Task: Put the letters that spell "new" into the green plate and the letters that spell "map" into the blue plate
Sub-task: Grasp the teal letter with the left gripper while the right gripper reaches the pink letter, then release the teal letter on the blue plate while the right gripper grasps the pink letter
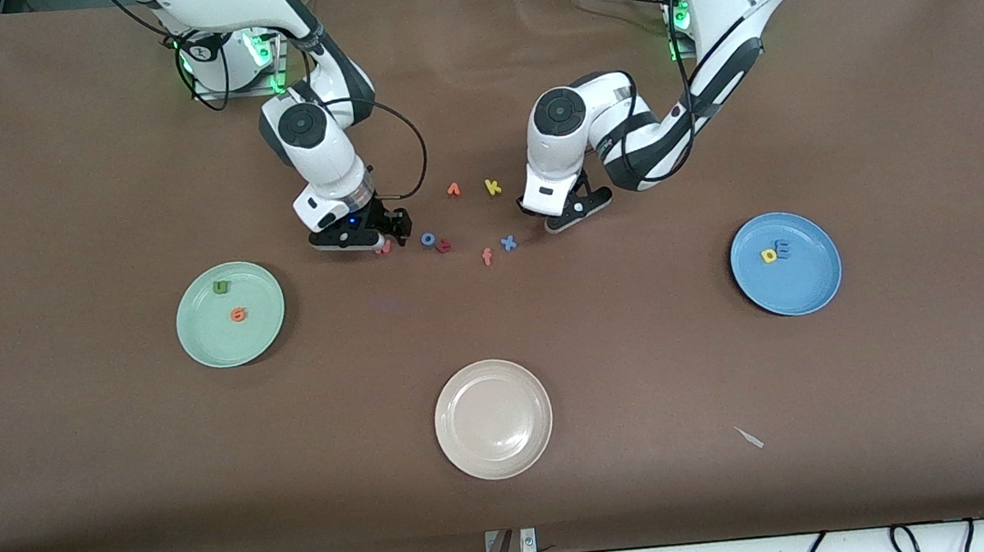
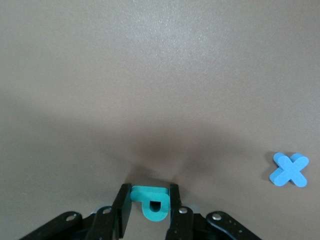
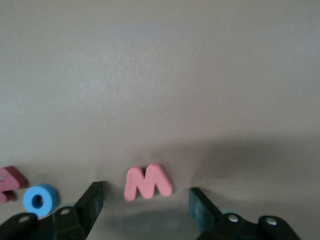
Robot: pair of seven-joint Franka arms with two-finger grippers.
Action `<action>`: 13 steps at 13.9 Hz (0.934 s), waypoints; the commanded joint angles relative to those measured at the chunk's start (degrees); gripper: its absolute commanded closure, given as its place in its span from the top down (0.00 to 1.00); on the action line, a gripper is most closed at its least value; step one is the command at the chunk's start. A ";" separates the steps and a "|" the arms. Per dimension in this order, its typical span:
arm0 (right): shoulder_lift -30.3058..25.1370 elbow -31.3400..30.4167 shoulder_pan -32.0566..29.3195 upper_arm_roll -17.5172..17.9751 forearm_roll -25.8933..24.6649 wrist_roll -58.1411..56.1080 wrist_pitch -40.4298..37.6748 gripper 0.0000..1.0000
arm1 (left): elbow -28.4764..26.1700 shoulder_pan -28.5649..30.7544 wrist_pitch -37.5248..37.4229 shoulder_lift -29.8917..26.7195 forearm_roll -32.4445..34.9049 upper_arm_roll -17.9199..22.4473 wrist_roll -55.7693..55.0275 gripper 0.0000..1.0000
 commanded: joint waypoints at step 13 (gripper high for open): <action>-0.66 0.24 2.19 -1.14 -1.43 -2.23 -0.20 0.69 | 17.74 27.33 -39.04 0.56 -6.14 -2.61 67.86 0.07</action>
